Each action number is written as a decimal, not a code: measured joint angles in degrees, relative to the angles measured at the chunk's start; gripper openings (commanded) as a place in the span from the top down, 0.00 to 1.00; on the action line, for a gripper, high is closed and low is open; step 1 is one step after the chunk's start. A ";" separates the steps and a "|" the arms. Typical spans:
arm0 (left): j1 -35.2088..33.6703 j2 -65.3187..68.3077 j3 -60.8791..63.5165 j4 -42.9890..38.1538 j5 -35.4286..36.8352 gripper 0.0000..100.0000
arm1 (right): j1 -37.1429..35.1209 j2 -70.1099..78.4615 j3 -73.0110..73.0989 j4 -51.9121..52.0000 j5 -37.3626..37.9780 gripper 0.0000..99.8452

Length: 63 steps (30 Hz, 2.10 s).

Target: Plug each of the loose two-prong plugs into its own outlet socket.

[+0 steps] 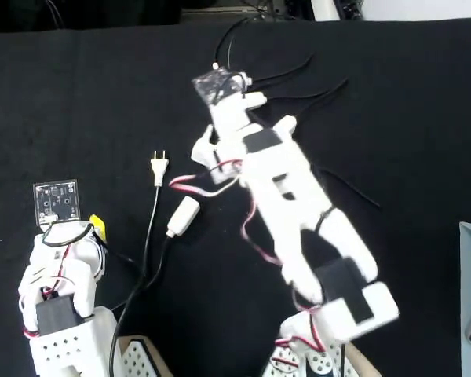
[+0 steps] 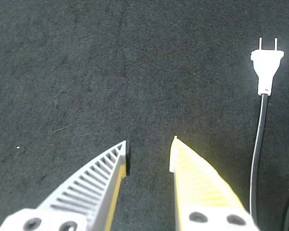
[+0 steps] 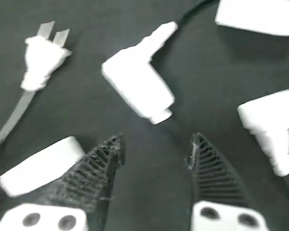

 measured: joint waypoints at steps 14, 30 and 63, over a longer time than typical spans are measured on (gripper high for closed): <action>-4.22 0.00 0.00 0.00 0.00 0.85 | -12.66 3.78 0.00 3.78 -7.03 0.79; -4.22 0.00 0.00 0.00 0.00 0.85 | -14.24 22.33 -12.13 -1.93 -7.12 0.79; -4.22 0.00 0.00 0.00 0.00 0.85 | -13.19 37.45 -26.02 -11.69 -17.05 0.98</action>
